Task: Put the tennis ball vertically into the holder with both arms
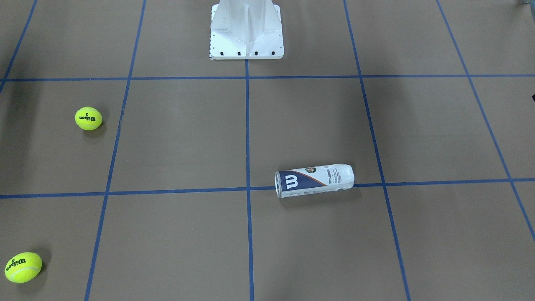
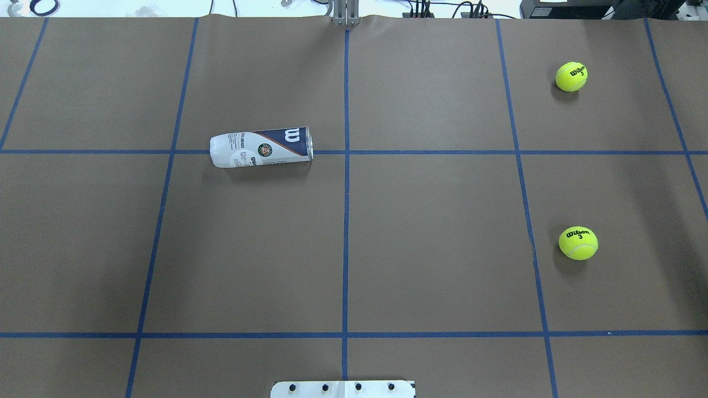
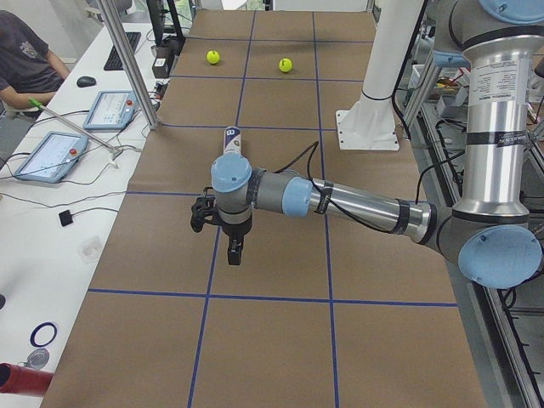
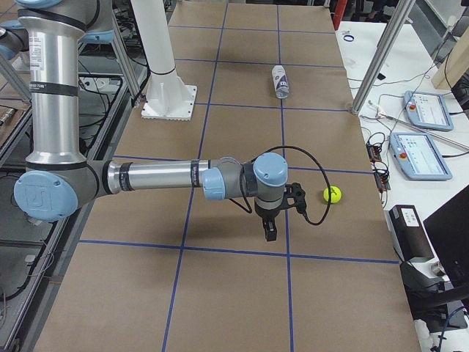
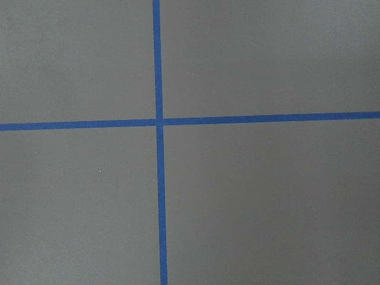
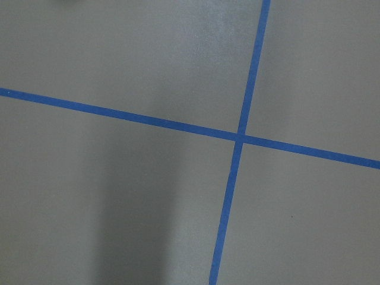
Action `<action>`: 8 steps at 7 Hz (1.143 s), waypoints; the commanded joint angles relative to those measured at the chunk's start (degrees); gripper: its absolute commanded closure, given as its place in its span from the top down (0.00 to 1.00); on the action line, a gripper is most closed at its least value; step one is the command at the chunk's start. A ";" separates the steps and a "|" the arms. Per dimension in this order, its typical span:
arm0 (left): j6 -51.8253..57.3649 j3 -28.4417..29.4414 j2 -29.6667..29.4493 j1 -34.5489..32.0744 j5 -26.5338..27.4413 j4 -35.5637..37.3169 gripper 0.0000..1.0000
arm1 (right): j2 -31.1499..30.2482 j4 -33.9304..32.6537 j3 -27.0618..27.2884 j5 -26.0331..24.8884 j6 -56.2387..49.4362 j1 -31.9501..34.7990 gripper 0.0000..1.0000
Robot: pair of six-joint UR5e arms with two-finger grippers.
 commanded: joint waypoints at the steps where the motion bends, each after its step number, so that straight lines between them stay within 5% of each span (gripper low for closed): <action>1: 0.01 -0.12 -0.02 0.00 -0.01 -0.11 1.00 | 0.04 0.10 0.08 -0.10 -0.02 0.00 1.00; 8: 0.02 -0.99 -0.37 0.09 -0.36 -0.11 1.00 | 0.04 0.28 -0.01 0.51 -0.02 0.00 1.00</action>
